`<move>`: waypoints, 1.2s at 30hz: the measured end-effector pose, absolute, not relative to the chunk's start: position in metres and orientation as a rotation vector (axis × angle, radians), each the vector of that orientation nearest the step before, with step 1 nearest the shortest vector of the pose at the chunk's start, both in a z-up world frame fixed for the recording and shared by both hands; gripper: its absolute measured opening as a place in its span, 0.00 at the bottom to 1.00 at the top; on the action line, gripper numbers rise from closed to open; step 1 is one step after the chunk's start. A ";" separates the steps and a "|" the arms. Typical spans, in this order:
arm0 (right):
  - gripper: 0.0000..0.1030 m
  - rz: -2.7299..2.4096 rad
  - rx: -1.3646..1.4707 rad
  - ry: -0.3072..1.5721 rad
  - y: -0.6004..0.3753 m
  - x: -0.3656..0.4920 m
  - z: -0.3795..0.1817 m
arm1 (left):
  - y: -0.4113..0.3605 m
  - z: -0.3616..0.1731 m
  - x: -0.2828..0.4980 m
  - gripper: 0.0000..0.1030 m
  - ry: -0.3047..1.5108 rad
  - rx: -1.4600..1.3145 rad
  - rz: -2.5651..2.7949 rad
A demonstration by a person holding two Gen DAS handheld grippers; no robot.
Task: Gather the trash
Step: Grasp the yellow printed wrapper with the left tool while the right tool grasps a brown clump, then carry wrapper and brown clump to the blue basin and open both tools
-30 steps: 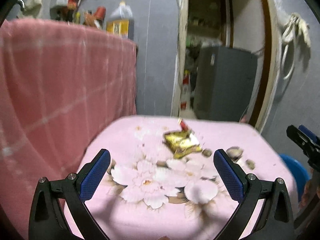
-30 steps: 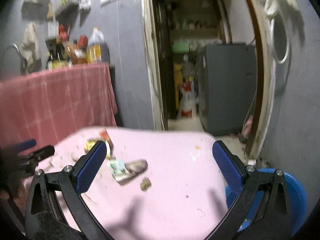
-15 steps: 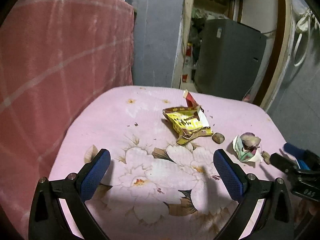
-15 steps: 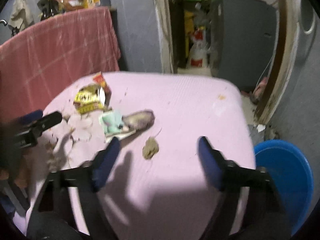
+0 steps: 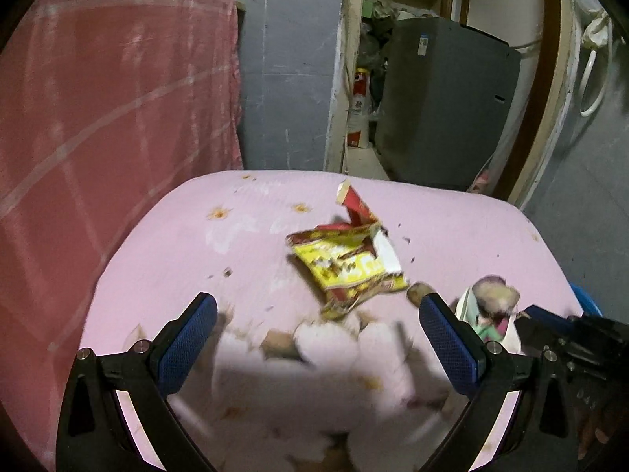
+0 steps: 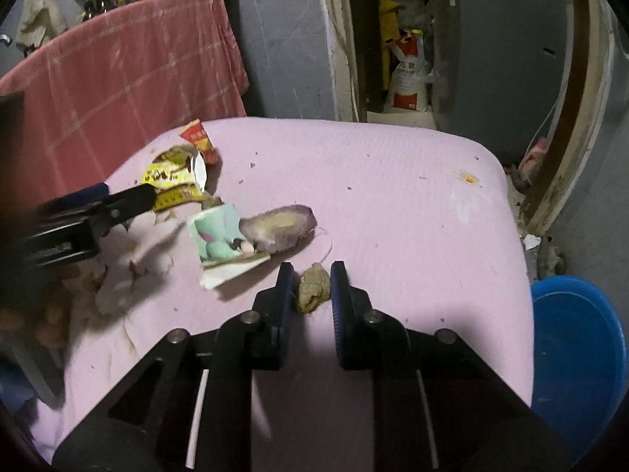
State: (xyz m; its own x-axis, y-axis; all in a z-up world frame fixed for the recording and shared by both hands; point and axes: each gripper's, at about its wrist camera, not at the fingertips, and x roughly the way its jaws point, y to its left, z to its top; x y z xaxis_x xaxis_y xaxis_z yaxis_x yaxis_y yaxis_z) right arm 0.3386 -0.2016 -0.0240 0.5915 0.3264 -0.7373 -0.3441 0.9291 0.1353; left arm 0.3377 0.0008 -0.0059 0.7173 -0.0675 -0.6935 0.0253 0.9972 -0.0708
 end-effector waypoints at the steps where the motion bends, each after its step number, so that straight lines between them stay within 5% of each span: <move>1: 0.18 0.394 -0.012 0.853 -0.203 0.340 -0.023 | -0.001 -0.006 0.343 0.98 0.776 -0.061 -0.050; 9: 0.18 0.398 -0.009 0.851 -0.201 0.341 -0.023 | -0.015 -0.008 0.378 0.96 0.848 -0.055 0.006; 16: 0.17 0.408 0.008 0.840 -0.203 0.340 -0.023 | -0.014 -0.019 0.383 0.68 0.915 -0.071 0.036; 36: 0.18 0.423 0.056 0.695 -0.221 0.313 -0.007 | -0.026 -0.006 0.307 0.64 0.861 -0.120 -0.079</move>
State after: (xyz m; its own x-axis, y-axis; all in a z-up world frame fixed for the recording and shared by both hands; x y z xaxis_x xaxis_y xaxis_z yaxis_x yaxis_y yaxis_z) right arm 0.3128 -0.2215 -0.0070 0.6872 0.3959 -0.6091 -0.3590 0.9140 0.1891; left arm 0.3070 -0.0261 -0.0063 0.6492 -0.1177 -0.7515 0.0209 0.9903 -0.1370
